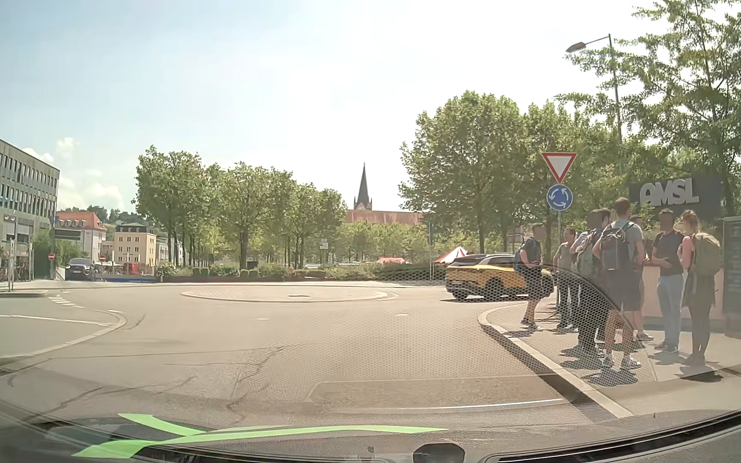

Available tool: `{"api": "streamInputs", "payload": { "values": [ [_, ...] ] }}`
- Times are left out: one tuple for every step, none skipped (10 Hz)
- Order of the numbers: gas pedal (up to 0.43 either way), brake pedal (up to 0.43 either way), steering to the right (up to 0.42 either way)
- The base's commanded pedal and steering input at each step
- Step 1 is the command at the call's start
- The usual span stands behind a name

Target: Follow the waypoints while adhering to traffic rules and regulations

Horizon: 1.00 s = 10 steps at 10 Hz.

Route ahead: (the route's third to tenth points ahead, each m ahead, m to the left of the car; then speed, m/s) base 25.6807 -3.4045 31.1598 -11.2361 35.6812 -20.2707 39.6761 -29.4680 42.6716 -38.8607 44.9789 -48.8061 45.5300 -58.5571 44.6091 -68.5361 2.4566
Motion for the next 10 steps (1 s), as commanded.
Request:
{"api": "streamInputs", "payload": {
  "values": [
    [0.028,0.000,-0.009],
    [0.028,0.000,-0.010],
    [0.028,0.000,-0.009],
    [0.028,0.000,-0.010],
    [0.028,0.000,-0.009],
    [0.028,0.000,-0.009],
    [0.028,0.000,-0.009],
    [0.028,0.000,-0.009],
    [0.039,0.000,-0.009],
    [0.039,0.000,-0.008]
  ]
}}
